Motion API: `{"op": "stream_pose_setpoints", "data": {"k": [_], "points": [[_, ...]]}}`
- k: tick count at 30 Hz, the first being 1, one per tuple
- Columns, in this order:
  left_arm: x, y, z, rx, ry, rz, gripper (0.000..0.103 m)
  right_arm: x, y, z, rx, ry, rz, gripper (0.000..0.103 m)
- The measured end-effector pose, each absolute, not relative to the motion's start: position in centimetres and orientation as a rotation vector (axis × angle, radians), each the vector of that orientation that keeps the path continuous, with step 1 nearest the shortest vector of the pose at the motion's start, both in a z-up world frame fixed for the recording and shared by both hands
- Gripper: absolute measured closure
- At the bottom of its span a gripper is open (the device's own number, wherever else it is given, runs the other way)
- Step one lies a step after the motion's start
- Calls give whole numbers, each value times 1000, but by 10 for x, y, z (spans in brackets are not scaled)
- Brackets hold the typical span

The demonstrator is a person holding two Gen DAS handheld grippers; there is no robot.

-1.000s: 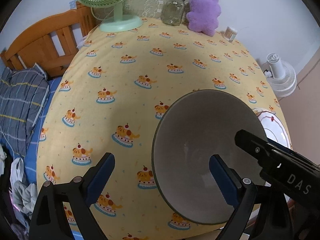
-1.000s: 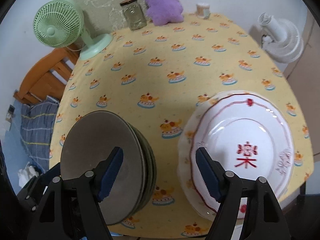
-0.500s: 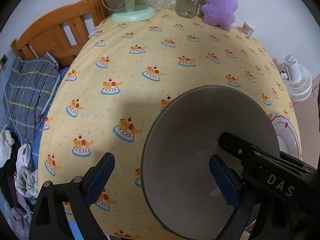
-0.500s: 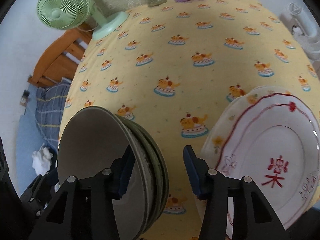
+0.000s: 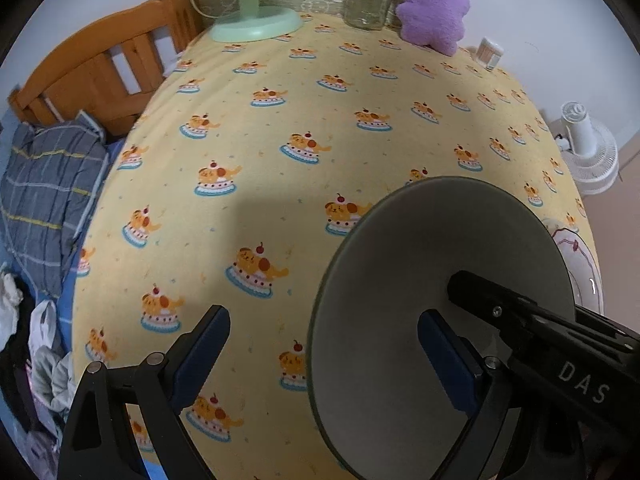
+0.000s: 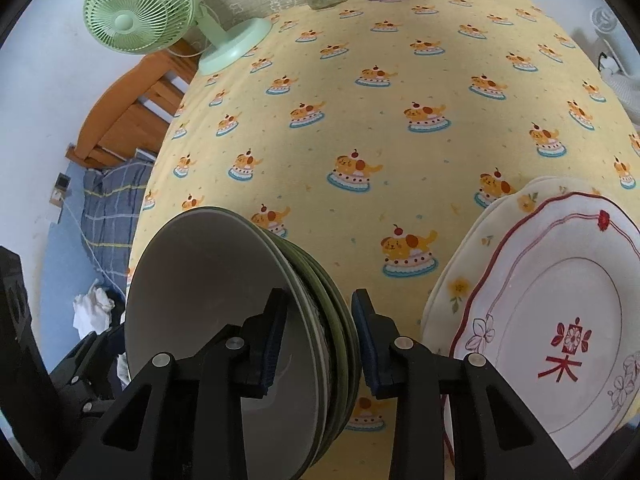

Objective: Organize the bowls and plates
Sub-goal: 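Lift and carry the nested bowls with both tools over the plate stack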

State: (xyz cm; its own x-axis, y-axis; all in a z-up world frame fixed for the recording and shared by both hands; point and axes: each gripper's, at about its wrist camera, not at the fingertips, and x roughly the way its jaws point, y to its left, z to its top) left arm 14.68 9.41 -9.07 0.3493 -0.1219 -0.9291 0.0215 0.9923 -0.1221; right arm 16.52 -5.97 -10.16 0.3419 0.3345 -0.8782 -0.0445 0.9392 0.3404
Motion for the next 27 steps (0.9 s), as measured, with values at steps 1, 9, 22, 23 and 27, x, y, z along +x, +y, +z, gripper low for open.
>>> {"op": "stream_pose_setpoints", "data": {"k": [1, 9, 22, 23, 27], "points": [[147, 95, -92, -97, 1209, -112, 7, 164, -58, -101, 272, 1201, 237, 66], [151, 103, -101, -171, 1227, -223, 18, 160, -56, -101, 282, 1209, 152, 66], [147, 92, -98, -205, 1202, -334, 51, 156, -54, -98, 250, 1195, 91, 67], [148, 92, -98, -205, 1202, -331, 51, 156, -54, -98, 250, 1193, 94, 67], [149, 91, -98, -199, 1213, -330, 51, 157, -55, -98, 251, 1190, 106, 67]]}}
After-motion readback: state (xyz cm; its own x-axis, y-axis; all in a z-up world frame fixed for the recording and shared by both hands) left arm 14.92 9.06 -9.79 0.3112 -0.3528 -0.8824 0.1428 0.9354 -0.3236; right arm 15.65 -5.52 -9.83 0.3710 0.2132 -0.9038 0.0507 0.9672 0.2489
